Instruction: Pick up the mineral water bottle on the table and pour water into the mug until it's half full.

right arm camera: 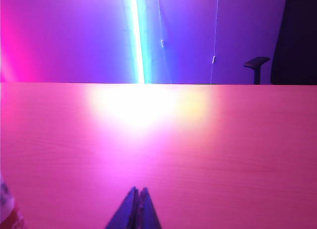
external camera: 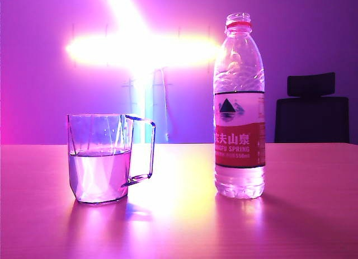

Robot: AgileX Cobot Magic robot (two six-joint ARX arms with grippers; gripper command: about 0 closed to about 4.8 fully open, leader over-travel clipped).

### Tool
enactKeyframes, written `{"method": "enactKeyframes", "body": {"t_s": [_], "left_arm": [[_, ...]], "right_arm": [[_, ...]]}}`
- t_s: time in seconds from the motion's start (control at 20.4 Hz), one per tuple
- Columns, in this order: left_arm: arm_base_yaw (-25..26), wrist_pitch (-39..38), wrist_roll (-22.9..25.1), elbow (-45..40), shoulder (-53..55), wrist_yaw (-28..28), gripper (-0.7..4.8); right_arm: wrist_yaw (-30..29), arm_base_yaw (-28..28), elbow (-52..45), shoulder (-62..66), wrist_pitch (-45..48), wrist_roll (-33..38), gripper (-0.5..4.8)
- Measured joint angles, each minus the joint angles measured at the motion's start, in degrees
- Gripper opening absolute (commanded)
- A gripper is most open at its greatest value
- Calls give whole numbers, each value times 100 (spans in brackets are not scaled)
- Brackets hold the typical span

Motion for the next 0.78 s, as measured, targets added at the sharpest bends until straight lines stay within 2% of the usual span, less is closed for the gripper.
{"method": "enactKeyframes", "body": {"t_s": [0.05, 0.2, 0.34, 0.54, 0.78], "left_arm": [[2, 0, 0, 0, 0, -2, -2], [0, 0, 0, 0, 0, 2, -2], [0, 0, 0, 0, 0, 0, -2], [0, 0, 0, 0, 0, 0, -2], [0, 2, 0, 0, 0, 0, -2]], "right_arm": [[-15, -33, 0, -192, -175, -2, -6], [-374, -793, 0, -1102, -992, -7, -5], [-566, -1248, 0, -1445, -1377, -9, -6], [-492, -1469, 0, -2229, -1843, -20, -6], [-474, -1495, 0, -2212, -1969, -17, -6]]}}
